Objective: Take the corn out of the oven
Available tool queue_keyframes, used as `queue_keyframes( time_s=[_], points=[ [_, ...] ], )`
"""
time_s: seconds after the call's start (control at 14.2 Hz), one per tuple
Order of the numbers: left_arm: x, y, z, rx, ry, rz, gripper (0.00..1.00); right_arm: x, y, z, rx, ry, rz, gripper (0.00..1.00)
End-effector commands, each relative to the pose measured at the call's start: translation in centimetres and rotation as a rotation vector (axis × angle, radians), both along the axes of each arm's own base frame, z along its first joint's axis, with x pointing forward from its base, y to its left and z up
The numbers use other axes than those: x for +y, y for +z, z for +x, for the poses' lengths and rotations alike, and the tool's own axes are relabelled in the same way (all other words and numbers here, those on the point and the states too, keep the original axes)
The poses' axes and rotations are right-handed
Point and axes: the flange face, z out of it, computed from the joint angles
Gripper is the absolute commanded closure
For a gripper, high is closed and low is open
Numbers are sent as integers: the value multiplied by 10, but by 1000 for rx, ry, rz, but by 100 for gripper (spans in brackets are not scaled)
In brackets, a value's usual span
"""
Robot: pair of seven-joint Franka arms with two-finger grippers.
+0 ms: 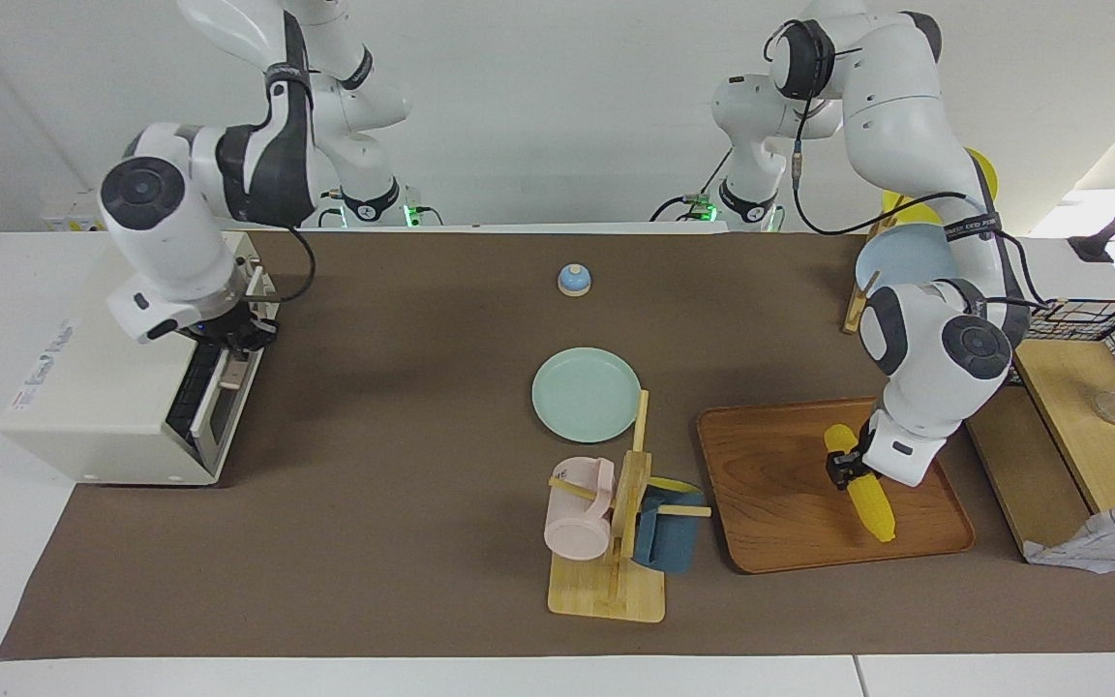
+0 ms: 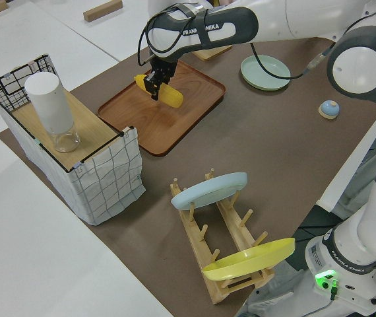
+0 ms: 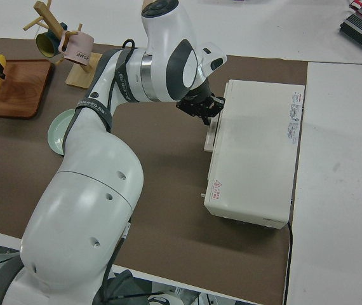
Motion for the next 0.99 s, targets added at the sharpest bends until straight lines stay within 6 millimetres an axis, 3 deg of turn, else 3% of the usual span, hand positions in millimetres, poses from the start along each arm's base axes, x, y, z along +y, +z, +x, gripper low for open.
queue_keyframes(
  time_s=[0.0, 0.07, 0.14, 0.28, 0.42, 0.49, 0.7, 0.77, 0.92],
  points=[
    [-4, -1, -1, -10, -16, 14, 22, -11, 23, -14, -7, 16, 53, 84],
    [-7, 5, -2, -12, -12, 16, 0, -7, 37, -14, -10, -2, 102, 53],
    [-2, 22, -2, -34, -6, 10, 0, -5, 57, -14, -21, -10, 128, 1],
    [17, 59, -10, -55, 22, -4, 0, 2, 98, -17, -52, -3, 152, 0],
    [30, 103, -28, -6, 39, -11, 0, 8, 119, -24, -45, -2, 186, 0],
    [41, 135, -41, 14, 51, -18, 0, 9, 127, -28, -58, -2, 207, 0],
    [70, 229, -76, 59, 74, -31, 0, 11, 129, -33, -29, 6, 201, 0],
    [79, 252, -90, 104, 42, -31, 0, 20, 134, -32, -27, 22, 196, 0],
    [102, 292, -113, 133, -26, -50, 0, 5, 134, -34, -29, -7, 210, 0]
  ],
)
